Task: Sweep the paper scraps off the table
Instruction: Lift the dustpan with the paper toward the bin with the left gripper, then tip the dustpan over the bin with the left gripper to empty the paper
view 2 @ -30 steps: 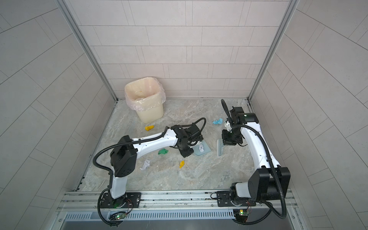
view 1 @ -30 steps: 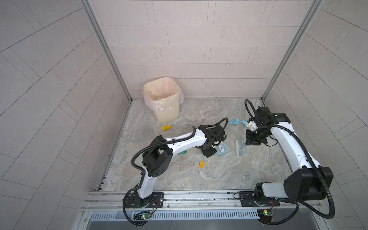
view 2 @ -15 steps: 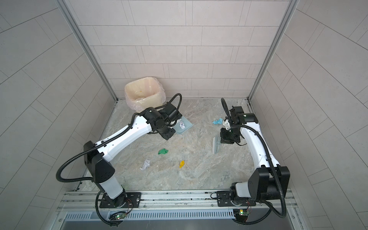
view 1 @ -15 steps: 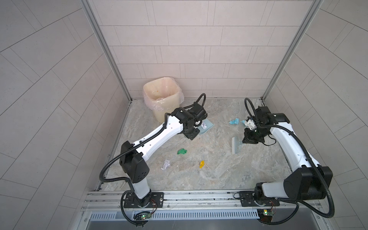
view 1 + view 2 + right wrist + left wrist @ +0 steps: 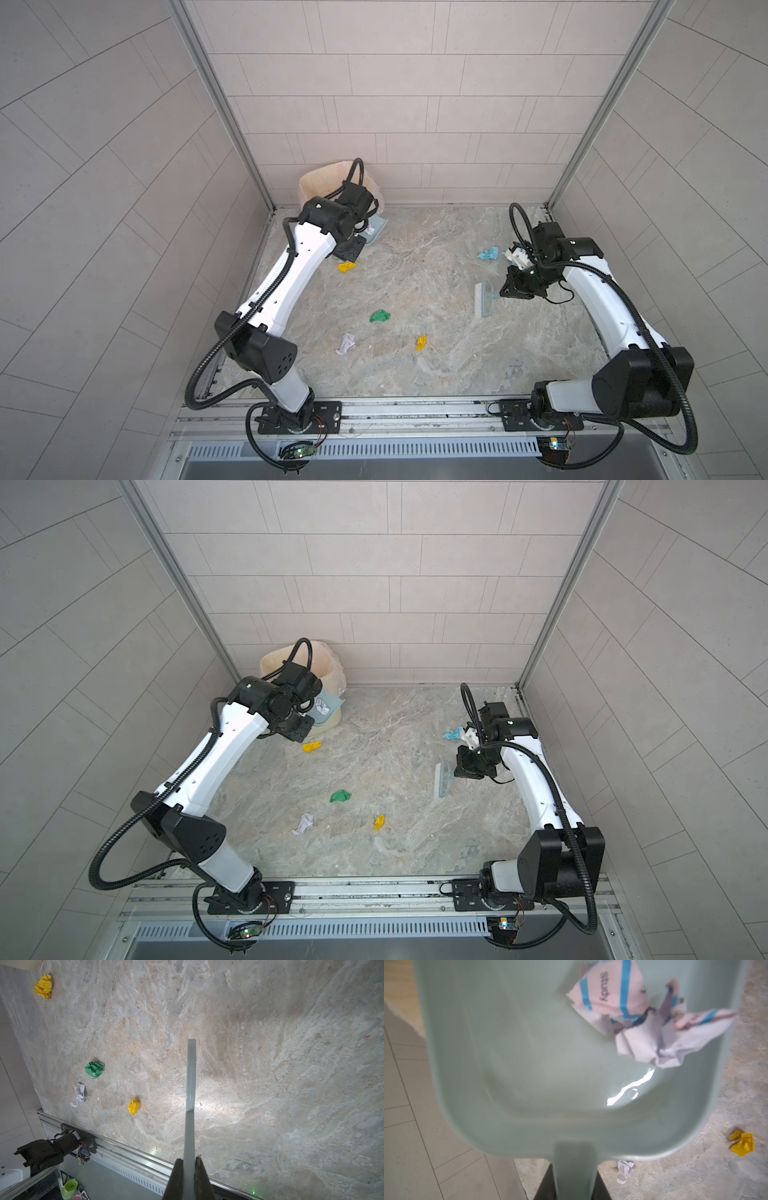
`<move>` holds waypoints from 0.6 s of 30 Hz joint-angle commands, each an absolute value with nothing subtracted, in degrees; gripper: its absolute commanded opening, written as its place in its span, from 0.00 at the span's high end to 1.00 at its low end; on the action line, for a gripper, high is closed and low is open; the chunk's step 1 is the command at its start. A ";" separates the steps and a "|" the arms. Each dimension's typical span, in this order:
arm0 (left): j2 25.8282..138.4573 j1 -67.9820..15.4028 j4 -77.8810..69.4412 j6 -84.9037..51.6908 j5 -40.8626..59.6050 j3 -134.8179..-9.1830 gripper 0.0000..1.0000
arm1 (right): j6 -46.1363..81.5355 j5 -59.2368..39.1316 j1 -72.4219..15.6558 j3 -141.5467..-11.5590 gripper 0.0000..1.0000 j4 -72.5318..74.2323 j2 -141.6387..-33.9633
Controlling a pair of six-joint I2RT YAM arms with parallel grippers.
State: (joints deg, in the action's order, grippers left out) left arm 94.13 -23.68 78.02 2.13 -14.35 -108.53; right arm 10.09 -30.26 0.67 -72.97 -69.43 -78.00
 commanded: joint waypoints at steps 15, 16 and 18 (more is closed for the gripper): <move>97.75 -4.80 76.81 8.61 -17.94 -123.88 1.00 | 7.39 -28.91 0.74 -71.89 1.00 -72.04 -76.63; 98.75 -4.49 76.97 8.74 -17.77 -125.39 1.00 | 7.38 -28.79 0.75 -71.90 1.00 -72.20 -76.69; 100.98 -4.39 77.54 9.17 -18.77 -128.09 1.00 | 7.49 -28.67 0.71 -71.89 1.00 -72.33 -76.80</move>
